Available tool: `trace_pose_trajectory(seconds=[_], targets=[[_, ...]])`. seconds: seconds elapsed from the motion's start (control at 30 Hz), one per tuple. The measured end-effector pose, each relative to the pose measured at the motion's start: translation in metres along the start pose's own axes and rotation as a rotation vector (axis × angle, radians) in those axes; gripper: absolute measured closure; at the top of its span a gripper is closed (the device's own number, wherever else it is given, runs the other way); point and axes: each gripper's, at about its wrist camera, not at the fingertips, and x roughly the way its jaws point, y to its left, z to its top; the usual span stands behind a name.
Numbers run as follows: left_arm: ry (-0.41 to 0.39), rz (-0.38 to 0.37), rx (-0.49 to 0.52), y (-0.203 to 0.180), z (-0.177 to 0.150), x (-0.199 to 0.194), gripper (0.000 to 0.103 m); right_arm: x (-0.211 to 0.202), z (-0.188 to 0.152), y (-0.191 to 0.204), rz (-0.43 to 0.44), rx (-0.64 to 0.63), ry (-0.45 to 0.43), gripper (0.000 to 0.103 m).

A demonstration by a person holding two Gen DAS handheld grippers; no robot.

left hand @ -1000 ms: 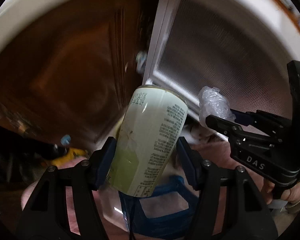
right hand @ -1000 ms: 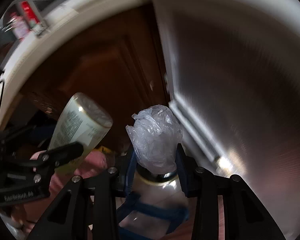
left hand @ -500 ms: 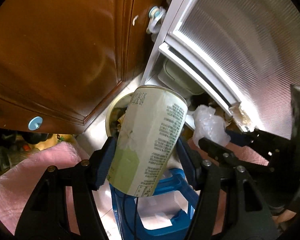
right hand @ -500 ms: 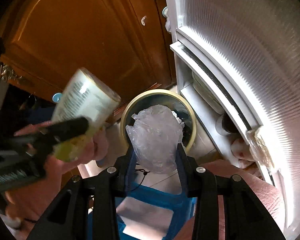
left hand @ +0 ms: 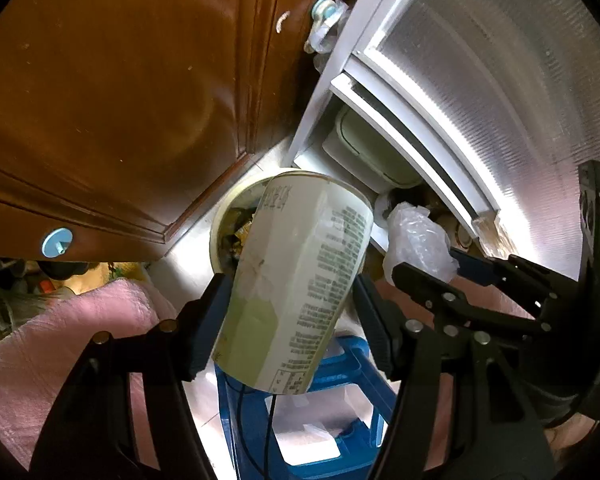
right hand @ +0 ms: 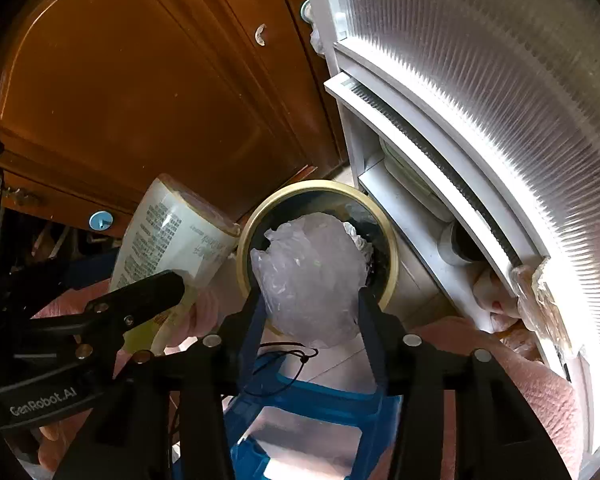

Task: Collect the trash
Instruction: 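Open both tools over the bin, dropping the cup and bag inside, then raise both tools back up to the counter corner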

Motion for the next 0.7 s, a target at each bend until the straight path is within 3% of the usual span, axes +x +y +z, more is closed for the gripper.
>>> trace_pose_trajectory(seconds=[0.13, 0.27, 0.7], targets=[[0.003, 0.011, -0.029, 0.004, 0.002, -0.002, 0.038, -0.001, 0.006, -0.003, -0.019, 0.025, -0.021, 0.038], [-0.008, 0.026, -0.046, 0.009, 0.004, -0.004, 0.018, -0.005, 0.008, -0.008, -0.011, 0.047, -0.047, 0.035], [-0.017, 0.053, -0.003, 0.002, 0.003, -0.004, 0.014, 0.000, 0.009, -0.016, -0.021, 0.065, -0.029, 0.035]])
